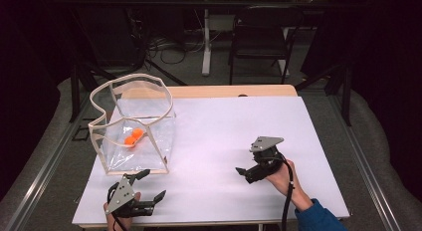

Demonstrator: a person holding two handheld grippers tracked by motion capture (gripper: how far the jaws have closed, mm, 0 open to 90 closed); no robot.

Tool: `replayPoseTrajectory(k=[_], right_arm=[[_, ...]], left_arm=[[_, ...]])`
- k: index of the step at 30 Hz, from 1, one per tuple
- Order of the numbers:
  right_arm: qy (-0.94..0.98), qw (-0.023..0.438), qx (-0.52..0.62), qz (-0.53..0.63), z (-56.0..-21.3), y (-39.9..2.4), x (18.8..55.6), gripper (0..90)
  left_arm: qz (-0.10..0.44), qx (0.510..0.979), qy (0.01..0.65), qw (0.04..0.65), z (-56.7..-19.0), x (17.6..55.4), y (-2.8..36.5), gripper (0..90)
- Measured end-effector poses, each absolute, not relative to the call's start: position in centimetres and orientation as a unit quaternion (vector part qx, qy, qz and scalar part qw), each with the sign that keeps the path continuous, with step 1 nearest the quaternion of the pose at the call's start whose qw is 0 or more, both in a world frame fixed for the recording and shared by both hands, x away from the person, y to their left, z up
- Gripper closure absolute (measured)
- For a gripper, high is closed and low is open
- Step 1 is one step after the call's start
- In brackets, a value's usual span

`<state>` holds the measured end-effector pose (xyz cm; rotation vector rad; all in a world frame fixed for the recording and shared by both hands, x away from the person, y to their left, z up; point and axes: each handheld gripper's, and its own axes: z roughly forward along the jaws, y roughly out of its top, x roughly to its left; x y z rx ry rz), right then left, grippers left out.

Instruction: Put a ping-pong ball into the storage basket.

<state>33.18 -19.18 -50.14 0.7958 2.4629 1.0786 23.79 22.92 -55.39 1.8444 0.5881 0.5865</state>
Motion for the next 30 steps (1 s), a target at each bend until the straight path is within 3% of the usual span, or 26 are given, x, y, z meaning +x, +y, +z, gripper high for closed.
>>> replayPoseTrajectory(k=[30], right_arm=[[0.853, 0.173, 0.32, 0.375, -54.1, -23.0, 30.0, 0.9]], left_arm=[[0.245, 0.775, 0.247, 0.527, -55.4, 23.9, 22.9, 15.8]])
